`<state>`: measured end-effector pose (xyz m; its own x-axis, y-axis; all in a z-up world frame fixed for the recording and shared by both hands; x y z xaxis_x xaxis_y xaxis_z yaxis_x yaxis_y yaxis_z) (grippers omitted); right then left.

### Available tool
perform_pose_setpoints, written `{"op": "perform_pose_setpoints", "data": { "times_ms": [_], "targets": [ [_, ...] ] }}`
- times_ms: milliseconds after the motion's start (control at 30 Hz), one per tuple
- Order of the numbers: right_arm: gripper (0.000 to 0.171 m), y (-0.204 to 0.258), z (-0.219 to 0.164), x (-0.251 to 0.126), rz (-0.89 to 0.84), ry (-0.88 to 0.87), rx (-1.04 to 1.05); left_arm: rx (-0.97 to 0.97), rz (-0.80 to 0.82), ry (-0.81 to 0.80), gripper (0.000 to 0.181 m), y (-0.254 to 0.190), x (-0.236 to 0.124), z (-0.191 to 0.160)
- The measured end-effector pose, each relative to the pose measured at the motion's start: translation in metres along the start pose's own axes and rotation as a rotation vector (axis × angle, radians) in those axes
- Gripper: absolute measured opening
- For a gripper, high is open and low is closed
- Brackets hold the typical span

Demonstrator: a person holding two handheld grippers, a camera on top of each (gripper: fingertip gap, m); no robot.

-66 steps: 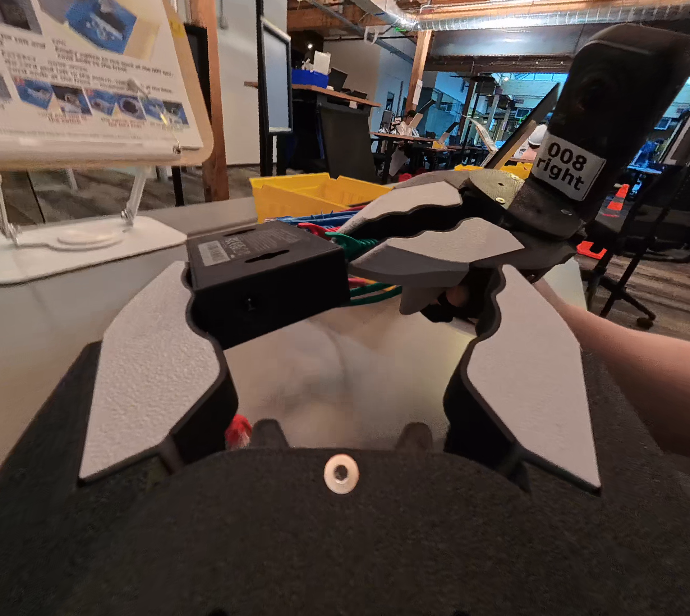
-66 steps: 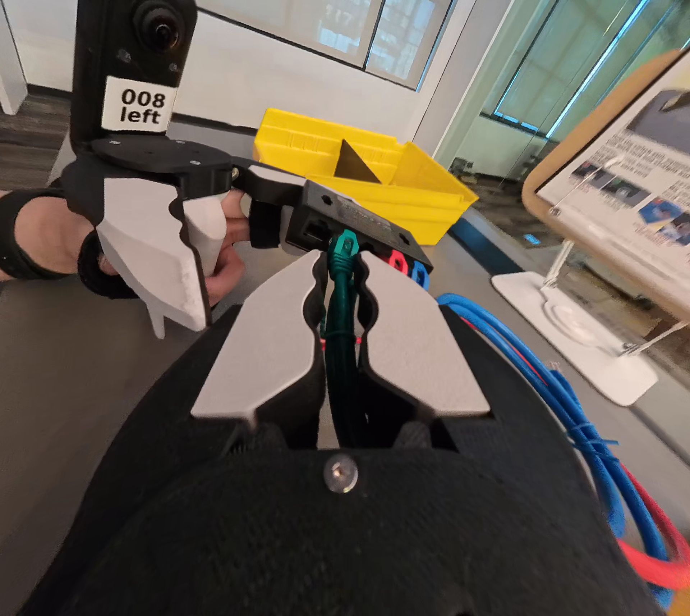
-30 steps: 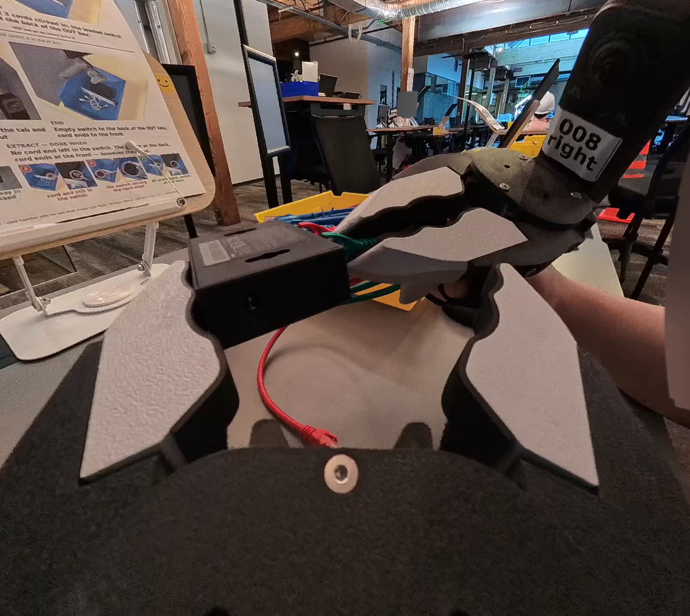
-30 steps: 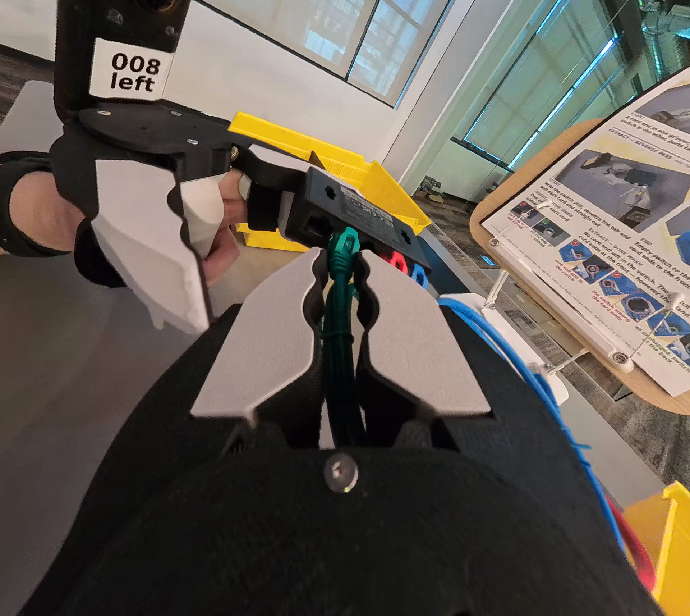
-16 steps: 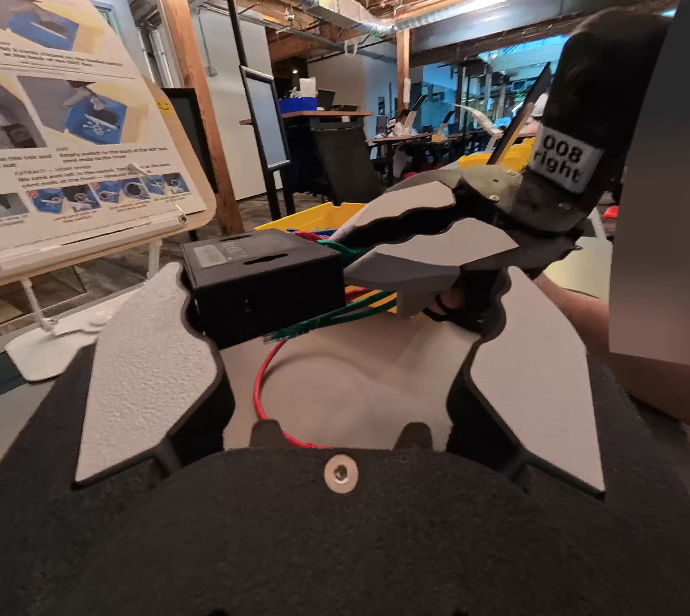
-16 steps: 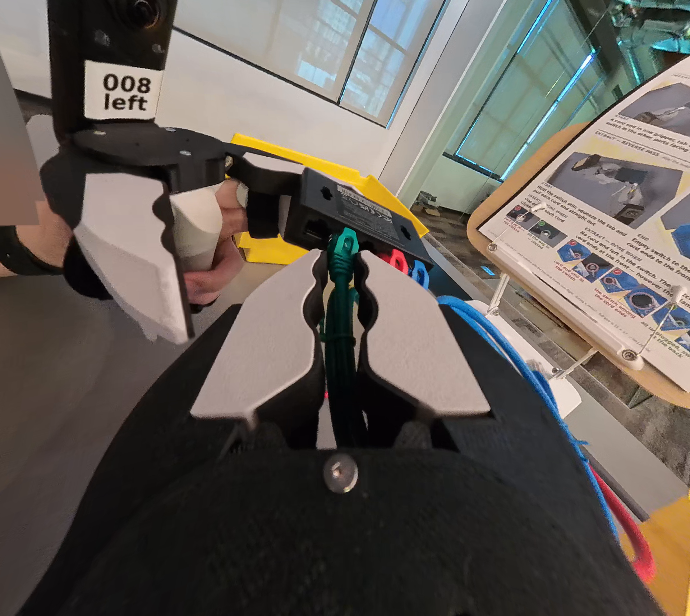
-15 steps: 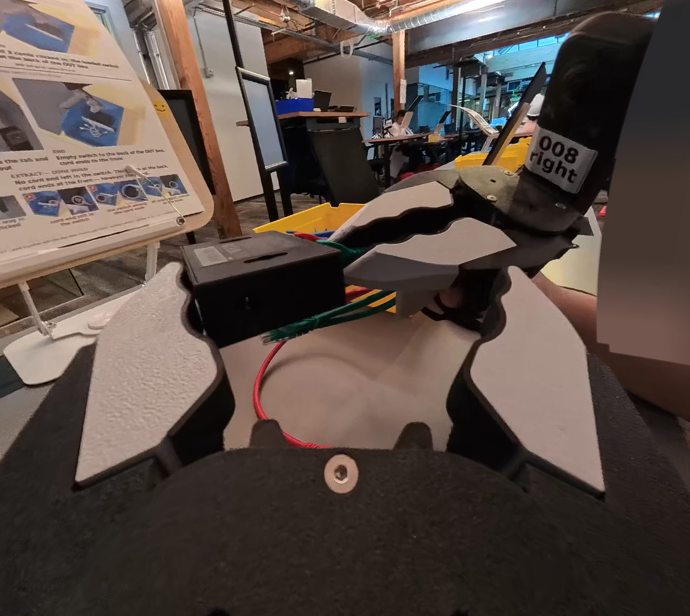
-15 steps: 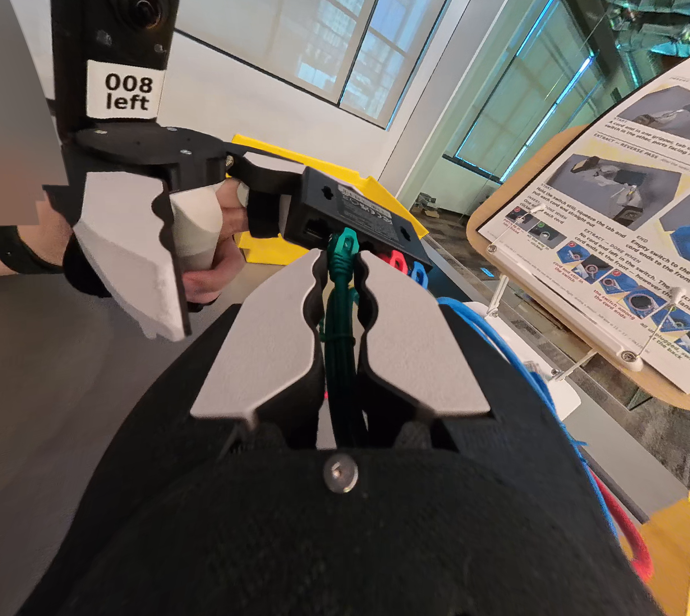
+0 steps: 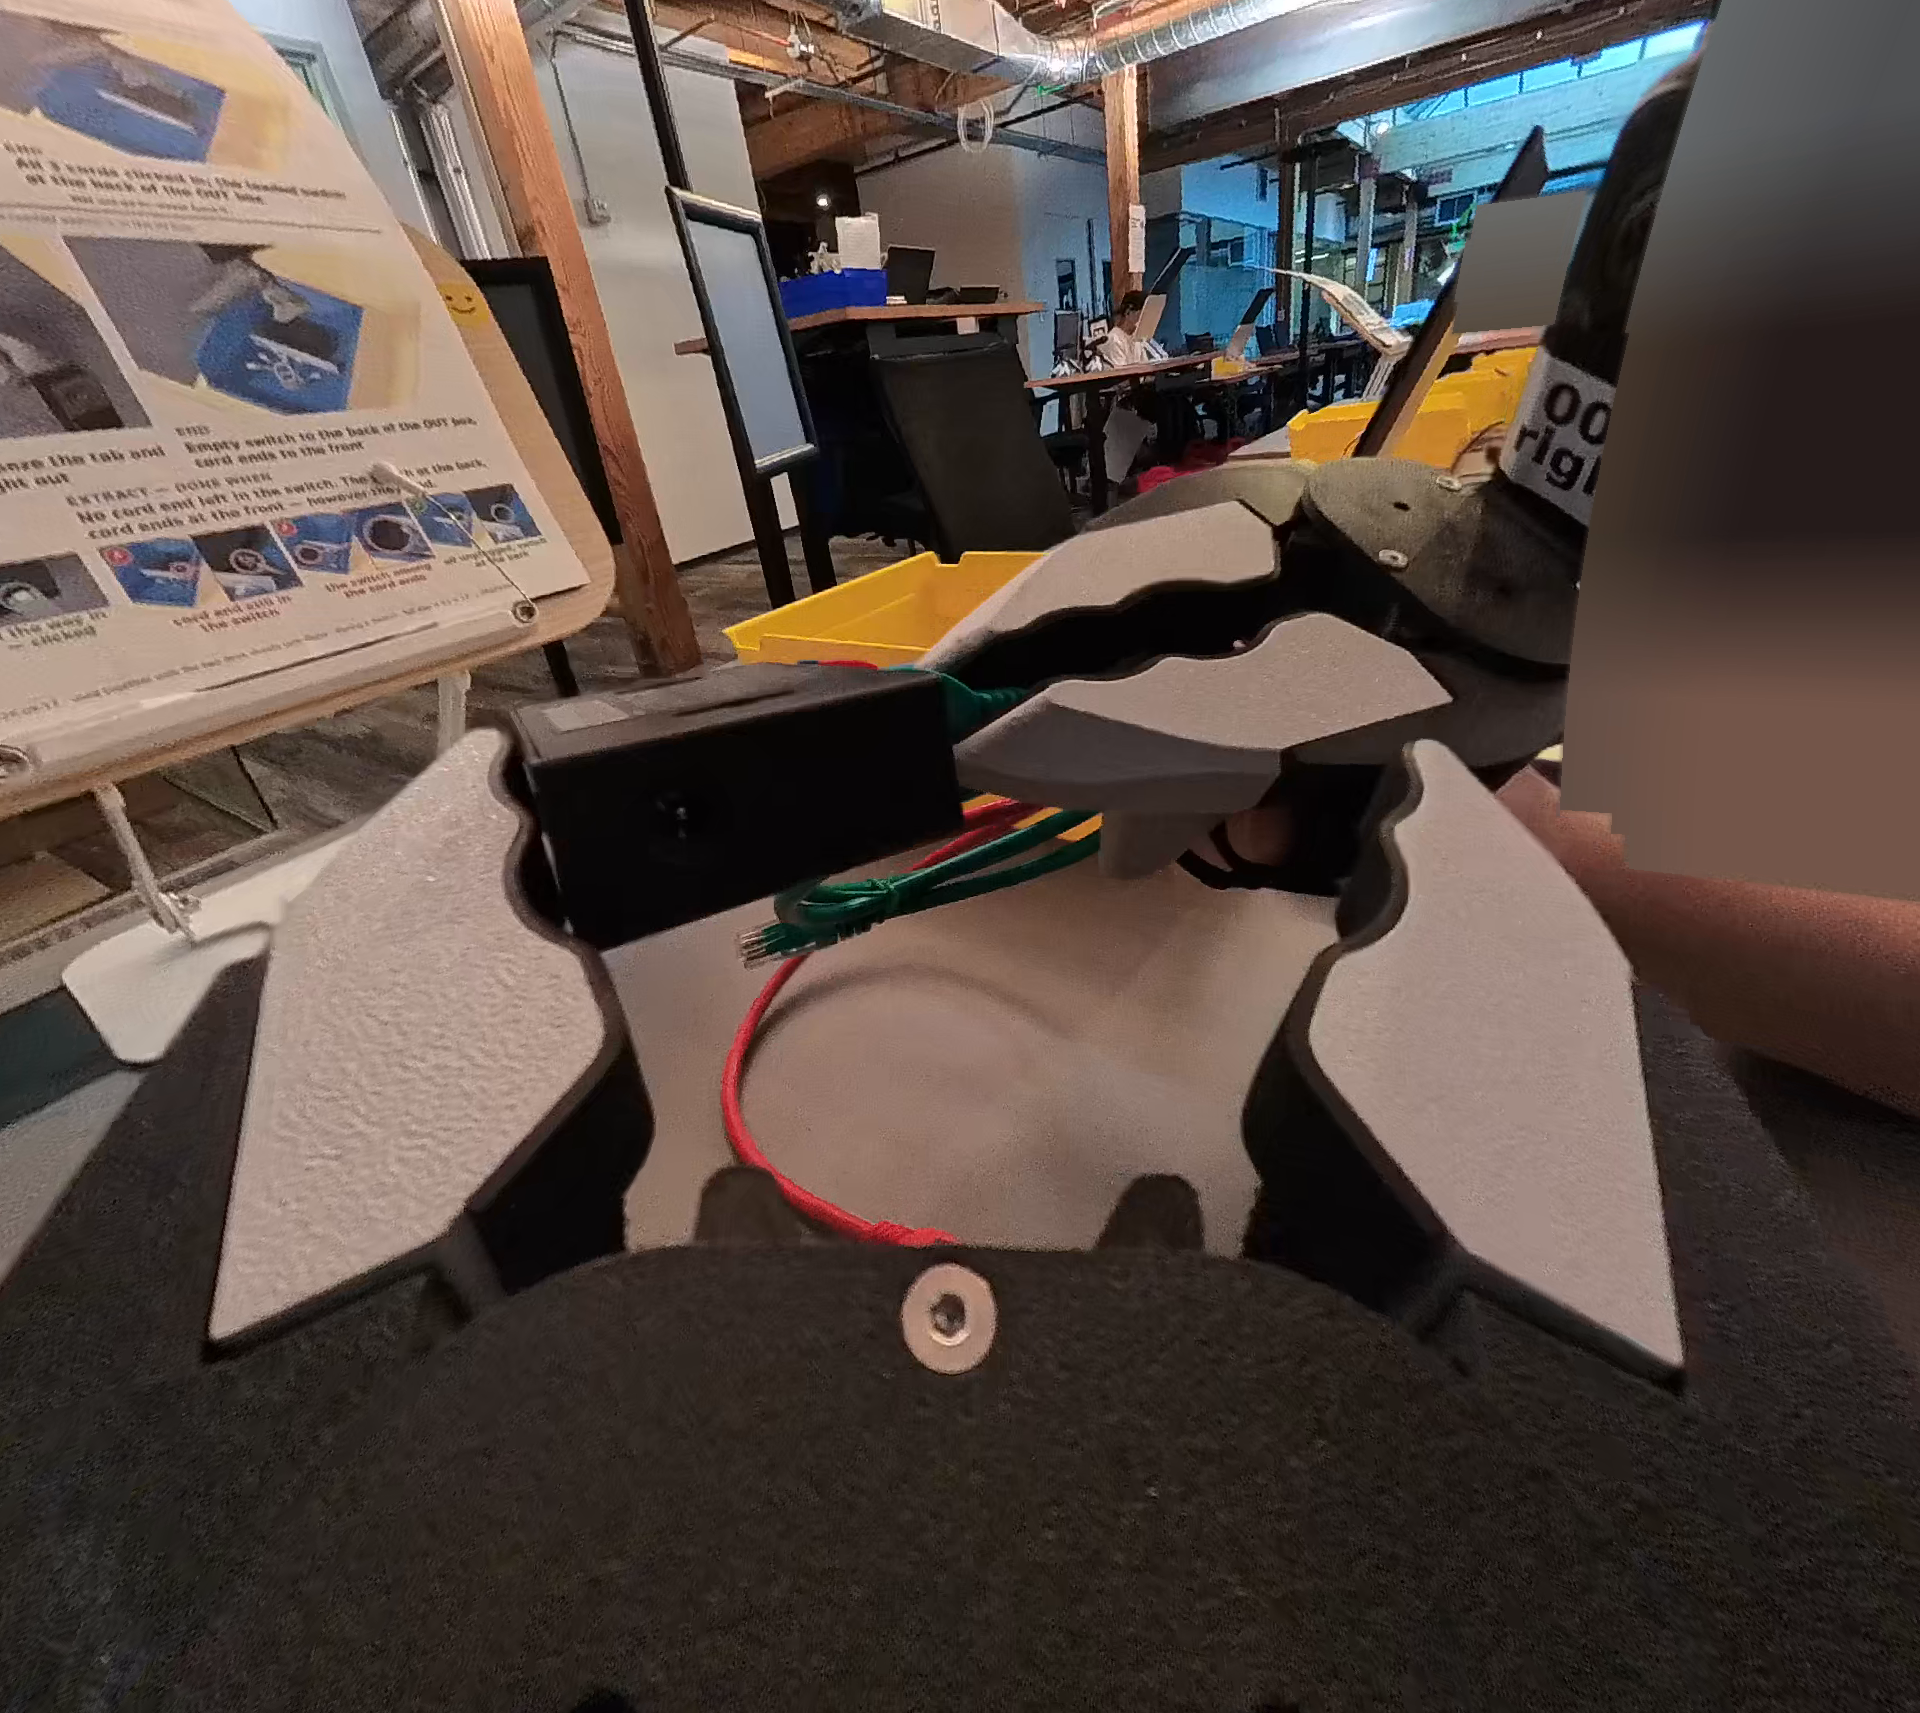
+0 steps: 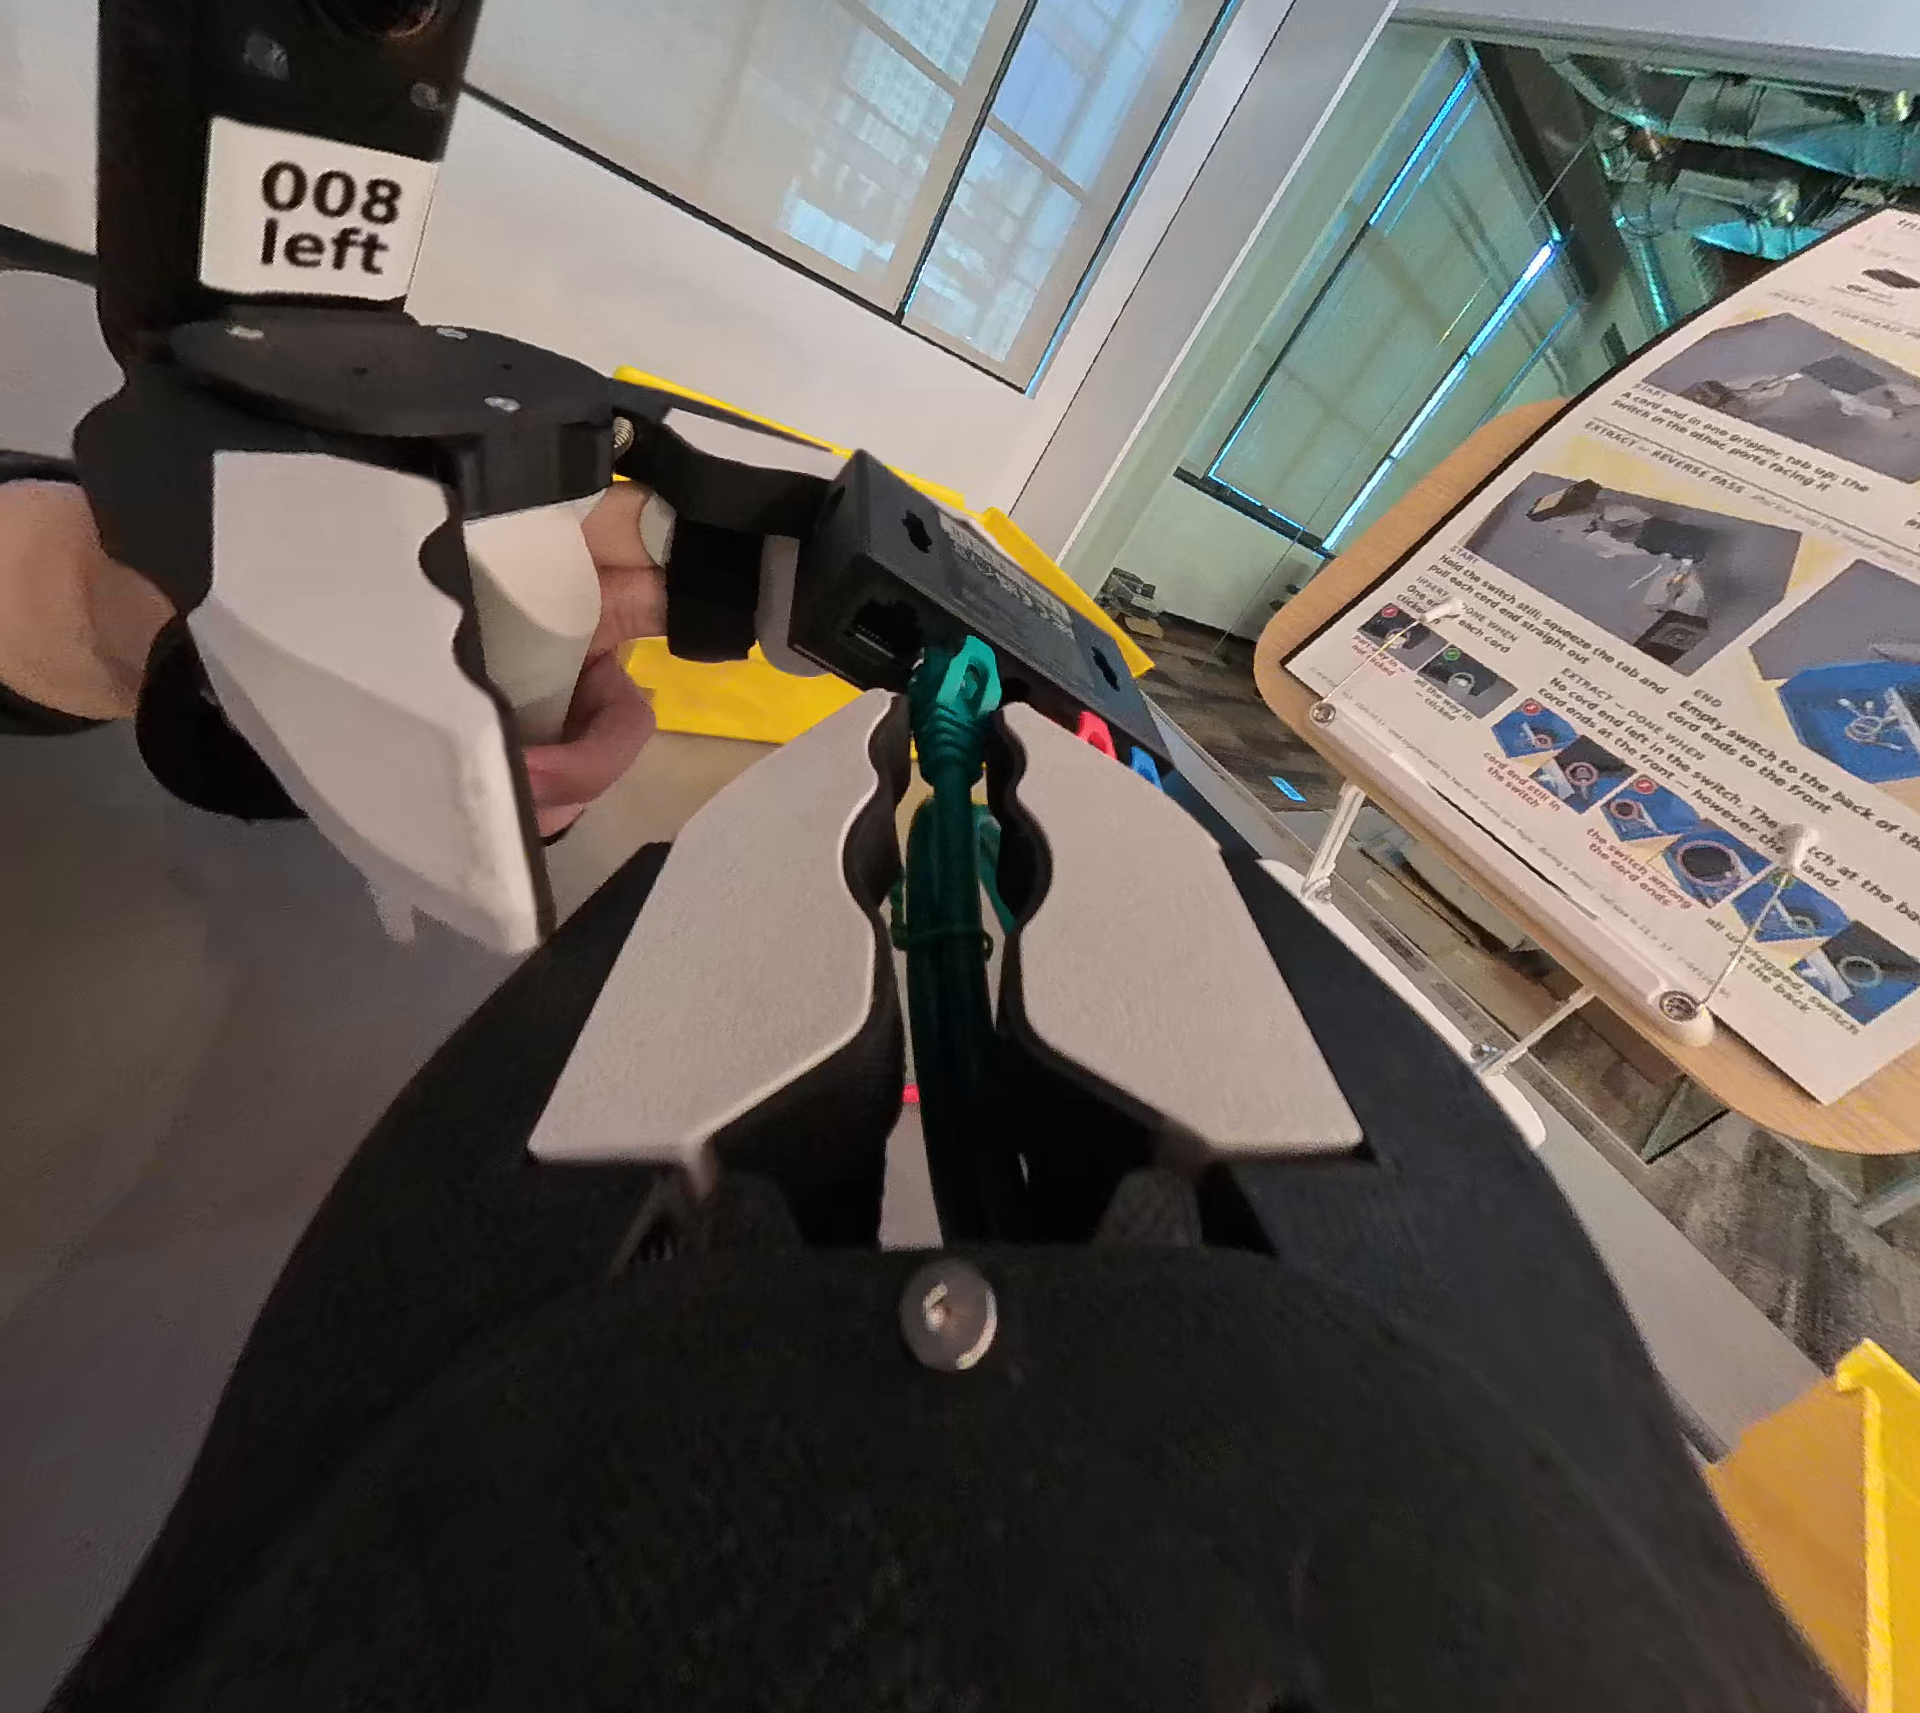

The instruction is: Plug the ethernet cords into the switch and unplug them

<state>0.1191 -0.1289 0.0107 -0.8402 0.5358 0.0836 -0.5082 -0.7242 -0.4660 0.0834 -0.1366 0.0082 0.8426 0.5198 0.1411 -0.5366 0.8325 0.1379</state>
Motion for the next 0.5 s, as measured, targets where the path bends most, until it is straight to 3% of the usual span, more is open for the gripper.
{"op": "perform_pose_setpoints", "data": {
  "times_ms": [500],
  "targets": [
    [0.014,0.0013,-0.0018,-0.0029,0.002,0.043,-0.026,-0.060,-0.022,0.044,0.145,-0.0031,0.0009,-0.0066]
  ]
}}
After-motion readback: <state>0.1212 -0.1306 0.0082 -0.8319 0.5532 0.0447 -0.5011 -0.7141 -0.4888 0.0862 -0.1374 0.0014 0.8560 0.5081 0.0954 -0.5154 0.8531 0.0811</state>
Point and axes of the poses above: each gripper's, where its closed fingertips meet, x out along the fingers, z out of its top, y = z × x across the jaws, the point moved 3 cm from there along -x, back along the fingers, and after that the axes turned 2 degrees about -z, right-handed, at the moved point
